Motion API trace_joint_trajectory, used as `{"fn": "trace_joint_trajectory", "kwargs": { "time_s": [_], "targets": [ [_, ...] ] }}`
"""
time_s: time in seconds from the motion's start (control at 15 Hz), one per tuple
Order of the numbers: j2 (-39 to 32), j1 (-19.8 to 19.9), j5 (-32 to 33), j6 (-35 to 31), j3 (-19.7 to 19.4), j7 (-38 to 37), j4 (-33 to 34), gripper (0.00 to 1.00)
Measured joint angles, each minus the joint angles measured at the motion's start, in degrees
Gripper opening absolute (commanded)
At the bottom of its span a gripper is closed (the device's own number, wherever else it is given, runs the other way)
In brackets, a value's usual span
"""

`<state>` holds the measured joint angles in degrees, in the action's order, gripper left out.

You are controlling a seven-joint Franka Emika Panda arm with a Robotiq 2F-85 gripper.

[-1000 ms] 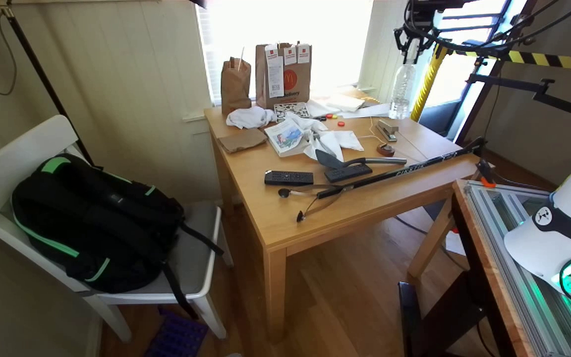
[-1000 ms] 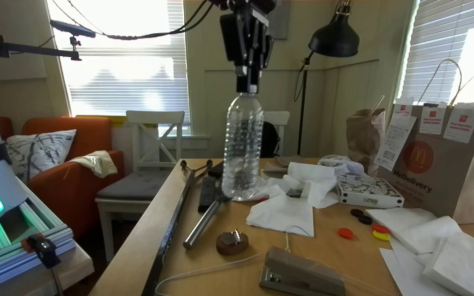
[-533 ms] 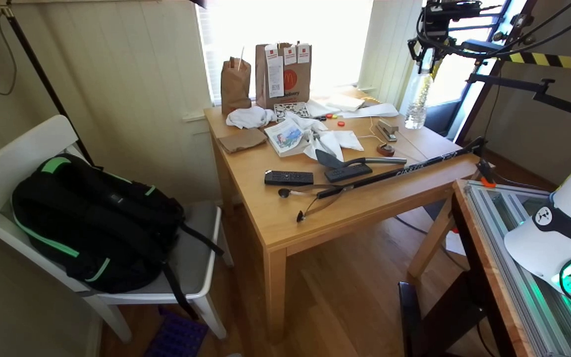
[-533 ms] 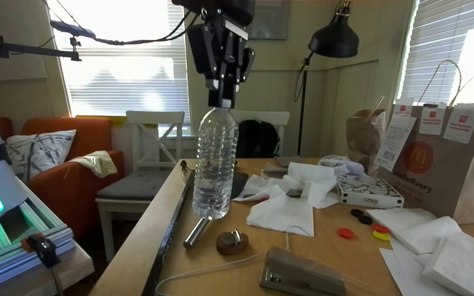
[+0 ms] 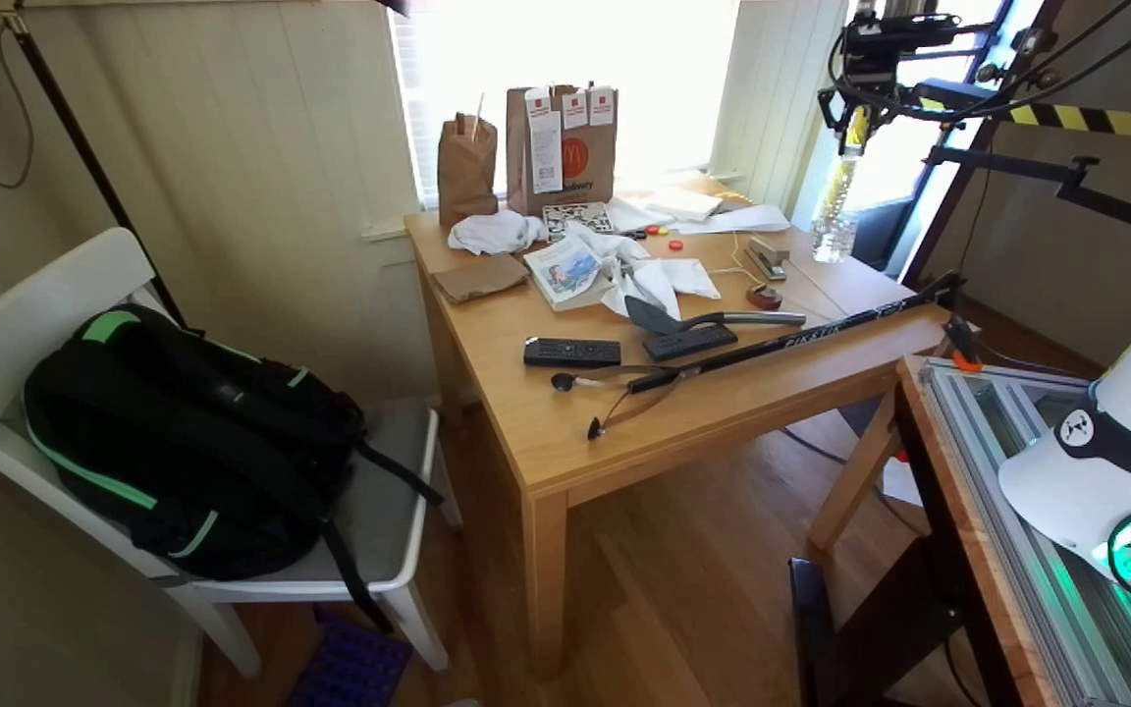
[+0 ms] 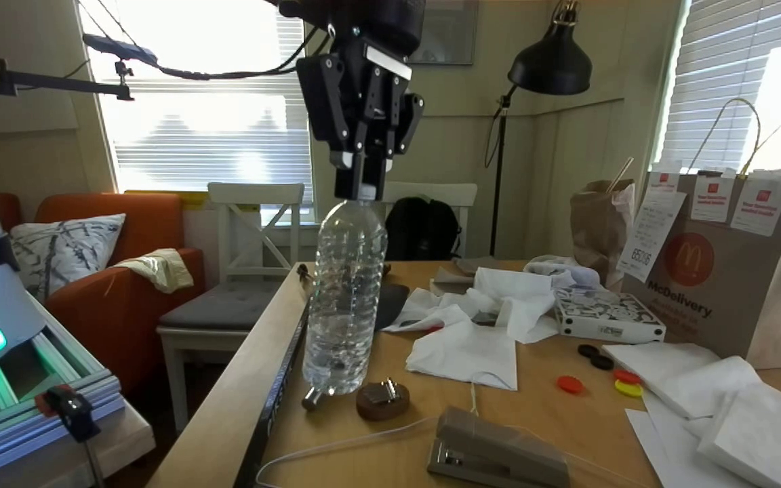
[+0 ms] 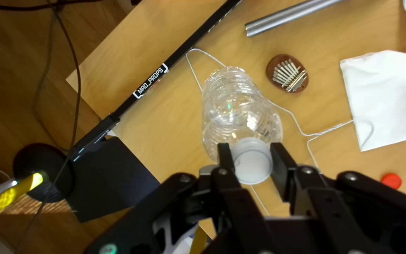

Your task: Move the bottle to the right

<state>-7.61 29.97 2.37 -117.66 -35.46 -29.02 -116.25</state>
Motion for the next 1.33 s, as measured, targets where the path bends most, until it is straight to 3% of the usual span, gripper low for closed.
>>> {"fn": "trace_joint_trajectory", "kwargs": {
  "time_s": [0.33,0.53,0.87,1.33],
  "targets": [
    [-5.14,6.30,-8.75,-3.74,-4.03,1.61,1.40,0.08],
    [-7.03,8.87,-11.15,-8.74,-4.50,1.91,1.39,0.08],
    [-9.49,9.21,-11.93,-14.69,-3.79,1.88,0.36,0.08],
    [-14.01,9.20,-12.63,-16.31,-2.48,1.40,-0.16,0.08]
  ]
}}
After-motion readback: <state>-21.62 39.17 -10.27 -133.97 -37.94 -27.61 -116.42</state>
